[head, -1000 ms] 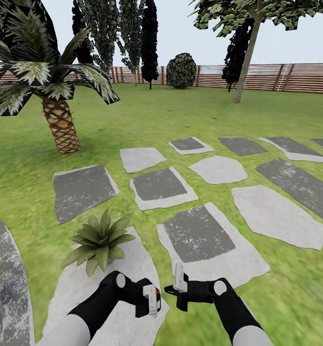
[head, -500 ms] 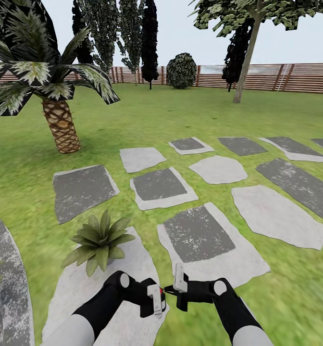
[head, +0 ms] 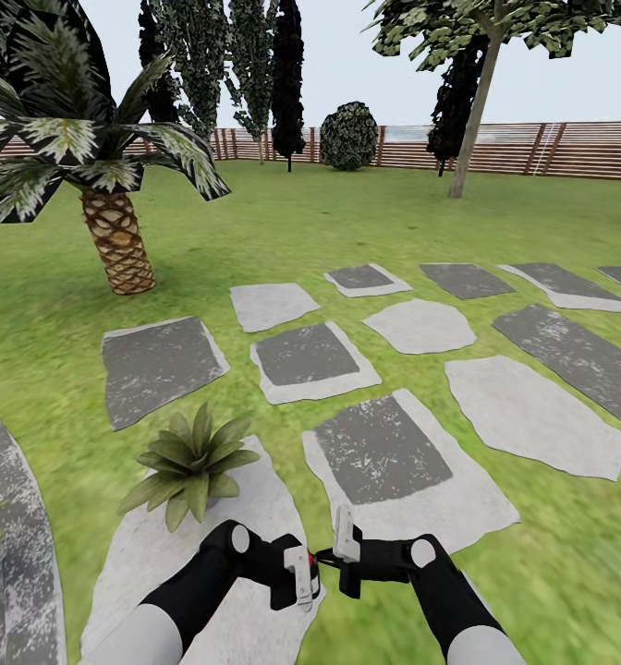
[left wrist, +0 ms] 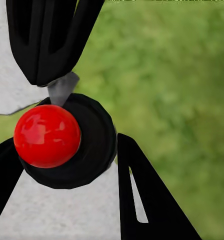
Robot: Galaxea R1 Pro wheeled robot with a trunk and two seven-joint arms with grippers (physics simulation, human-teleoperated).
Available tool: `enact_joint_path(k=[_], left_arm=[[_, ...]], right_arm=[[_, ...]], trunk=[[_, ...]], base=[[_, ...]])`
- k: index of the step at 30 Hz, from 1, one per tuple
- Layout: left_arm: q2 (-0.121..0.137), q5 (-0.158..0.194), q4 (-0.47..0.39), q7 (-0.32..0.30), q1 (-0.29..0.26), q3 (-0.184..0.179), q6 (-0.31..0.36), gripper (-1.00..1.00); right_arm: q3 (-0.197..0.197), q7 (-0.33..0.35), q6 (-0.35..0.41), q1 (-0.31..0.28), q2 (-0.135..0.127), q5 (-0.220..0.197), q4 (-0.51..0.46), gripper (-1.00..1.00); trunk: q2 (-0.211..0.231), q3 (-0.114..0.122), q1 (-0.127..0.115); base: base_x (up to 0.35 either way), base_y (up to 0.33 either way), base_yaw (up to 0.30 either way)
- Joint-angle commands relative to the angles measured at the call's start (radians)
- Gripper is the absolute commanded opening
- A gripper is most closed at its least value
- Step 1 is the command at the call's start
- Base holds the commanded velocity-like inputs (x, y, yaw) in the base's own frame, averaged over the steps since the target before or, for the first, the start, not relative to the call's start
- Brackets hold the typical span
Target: Pick up the pesticide atomizer in the garden and spray insectifuge to fully cover both potted plants in the garden.
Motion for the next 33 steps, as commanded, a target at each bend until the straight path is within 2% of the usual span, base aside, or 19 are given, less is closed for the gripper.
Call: enact_joint_path(k=[1, 20, 33], left_arm=[[0.000, -0.005, -0.002, -0.003, 0.000, 0.000, -0.001, -1.00], [-0.014, -0.004, 0.000, -0.001, 0.000, 0.002, -0.002, -1.00], [-0.009, -0.006, 0.001, -0.001, 0.000, 0.009, -0.001, -1.00]], right_arm=[[-0.006, 0.005, -0.004, -0.001, 0.001, 0.006, -0.001, -1.00], [-0.006, 0.005, -0.004, -0.001, 0.002, 0.006, -0.001, -1.00], [-0.006, 0.004, -0.004, -0.001, 0.002, 0.006, -0.001, -1.00]], trunk=[[0.000, -0.001, 0.000], [0.000, -0.001, 0.000], [0.000, -0.001, 0.000]], base=[[0.000, 0.000, 0.000], [0.000, 0.000, 0.000], [0.000, 0.000, 0.000]])
